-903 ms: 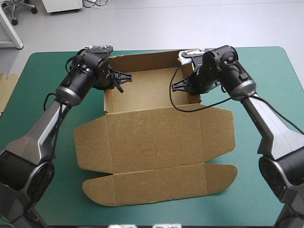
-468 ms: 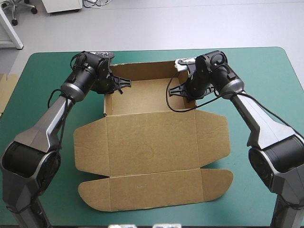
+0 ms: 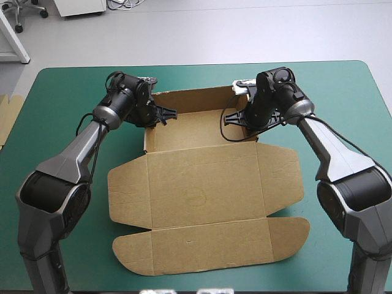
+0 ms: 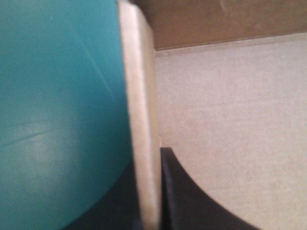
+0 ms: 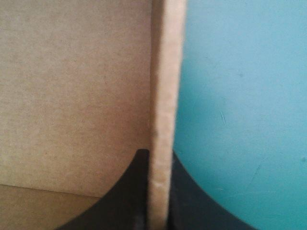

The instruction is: Fold the box

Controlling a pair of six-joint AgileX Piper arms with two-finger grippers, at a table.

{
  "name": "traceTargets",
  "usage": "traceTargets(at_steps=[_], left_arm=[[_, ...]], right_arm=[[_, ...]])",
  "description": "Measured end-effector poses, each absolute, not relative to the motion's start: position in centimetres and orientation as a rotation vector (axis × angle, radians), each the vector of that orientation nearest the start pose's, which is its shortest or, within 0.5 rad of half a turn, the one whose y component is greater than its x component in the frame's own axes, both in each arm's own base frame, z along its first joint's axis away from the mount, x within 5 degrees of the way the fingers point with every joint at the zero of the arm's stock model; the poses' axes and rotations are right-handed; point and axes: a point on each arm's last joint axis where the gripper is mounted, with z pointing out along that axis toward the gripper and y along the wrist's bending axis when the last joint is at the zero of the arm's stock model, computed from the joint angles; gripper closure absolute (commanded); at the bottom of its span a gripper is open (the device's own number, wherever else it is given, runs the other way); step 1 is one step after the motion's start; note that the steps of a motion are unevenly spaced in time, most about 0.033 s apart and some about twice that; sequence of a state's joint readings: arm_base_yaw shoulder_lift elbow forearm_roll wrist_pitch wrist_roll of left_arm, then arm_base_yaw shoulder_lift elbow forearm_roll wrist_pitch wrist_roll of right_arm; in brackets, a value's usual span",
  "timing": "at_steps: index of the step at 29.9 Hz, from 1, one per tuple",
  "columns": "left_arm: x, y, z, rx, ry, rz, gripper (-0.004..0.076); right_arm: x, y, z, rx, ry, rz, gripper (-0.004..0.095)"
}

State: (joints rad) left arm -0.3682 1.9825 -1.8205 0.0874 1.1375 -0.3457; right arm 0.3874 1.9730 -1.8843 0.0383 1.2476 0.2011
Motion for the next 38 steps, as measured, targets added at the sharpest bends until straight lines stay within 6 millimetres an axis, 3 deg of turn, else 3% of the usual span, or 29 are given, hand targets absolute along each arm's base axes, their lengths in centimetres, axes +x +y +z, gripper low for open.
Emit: traceTargets(at_steps=[13, 28, 32, 34, 38], left_arm=[[41.8, -14.8, 25.4, 0.071, 2.84, -0.052, 0.0734], [41.8, -14.7, 25.3, 0.084, 2.838, -0.053, 0.0728], [41.9, -14.8, 25.3, 0.115, 2.833, -0.052, 0.0608], [41.9, -14.8, 25.4, 0.149, 2.829, -0.045, 0.0502], [42.1, -14.7, 24.9, 0.187, 2.829, -0.026, 0.0339]], right_arm=[[40.7, 16.7, 26.4, -0.283, 2.917, 0.2, 0.0908], [40.7, 16.8, 26.4, -0.316, 2.914, 0.212, 0.0905], [40.7, 16.8, 26.4, -0.341, 2.91, 0.212, 0.084], [40.8, 16.8, 26.4, -0.363, 2.905, 0.21, 0.0772], [41.1, 17.1, 26.4, -0.414, 2.87, 0.235, 0.0528]])
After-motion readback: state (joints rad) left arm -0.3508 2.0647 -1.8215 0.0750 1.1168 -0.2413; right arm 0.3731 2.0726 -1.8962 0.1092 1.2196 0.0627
